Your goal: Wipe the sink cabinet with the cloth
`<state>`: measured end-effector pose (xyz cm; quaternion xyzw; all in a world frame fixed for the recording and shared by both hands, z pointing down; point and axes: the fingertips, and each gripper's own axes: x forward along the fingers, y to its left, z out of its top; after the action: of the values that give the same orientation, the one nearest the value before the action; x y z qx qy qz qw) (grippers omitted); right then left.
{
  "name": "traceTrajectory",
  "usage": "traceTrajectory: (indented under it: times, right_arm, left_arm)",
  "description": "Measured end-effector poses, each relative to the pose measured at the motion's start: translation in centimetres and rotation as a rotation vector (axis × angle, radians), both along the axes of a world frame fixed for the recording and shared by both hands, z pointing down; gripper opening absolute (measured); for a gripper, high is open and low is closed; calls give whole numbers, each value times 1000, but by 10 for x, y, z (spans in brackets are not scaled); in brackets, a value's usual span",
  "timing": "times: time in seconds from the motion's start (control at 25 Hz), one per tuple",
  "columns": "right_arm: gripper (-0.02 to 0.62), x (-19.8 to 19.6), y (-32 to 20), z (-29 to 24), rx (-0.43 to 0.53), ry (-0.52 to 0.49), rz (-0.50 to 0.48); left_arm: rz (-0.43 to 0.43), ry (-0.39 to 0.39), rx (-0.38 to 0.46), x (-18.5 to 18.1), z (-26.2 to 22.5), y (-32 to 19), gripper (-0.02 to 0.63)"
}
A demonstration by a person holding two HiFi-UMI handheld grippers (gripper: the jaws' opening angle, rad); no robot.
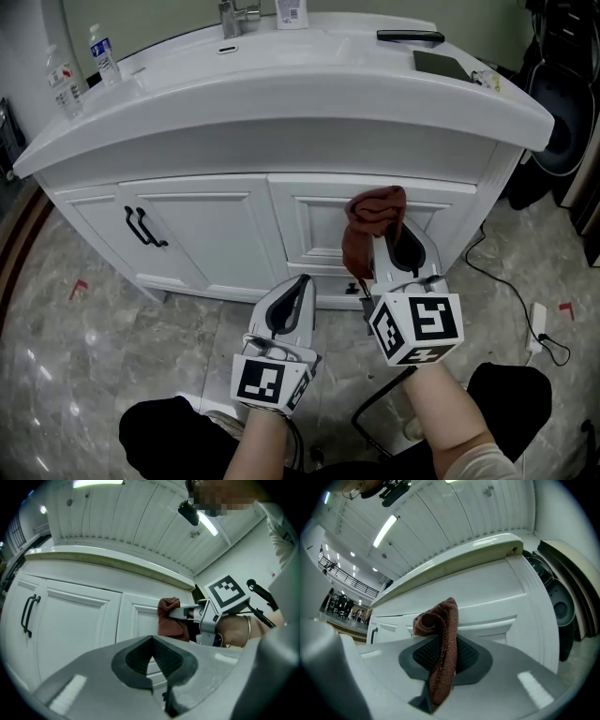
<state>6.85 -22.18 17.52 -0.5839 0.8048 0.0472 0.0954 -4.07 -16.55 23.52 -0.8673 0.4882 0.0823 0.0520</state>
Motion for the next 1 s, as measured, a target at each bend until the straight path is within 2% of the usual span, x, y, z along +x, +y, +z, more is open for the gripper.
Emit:
traceTrajectory:
  times: [0.16, 0.48, 0.68, 1.0]
  right_arm:
    - [87, 21, 4, -4, 5, 0, 31]
    - [87, 78, 10, -1, -2, 0, 153]
    - [91, 100, 16, -2, -5, -1, 191]
    - [84, 135, 27, 4, -54, -125, 301]
  left_arm:
    - [28, -36, 6, 13, -1, 8, 0]
    - [51, -18, -1, 24, -1, 7, 0]
    - [78, -35, -12, 33, 5, 9, 0]
    - [70, -22, -25, 20, 1, 11, 0]
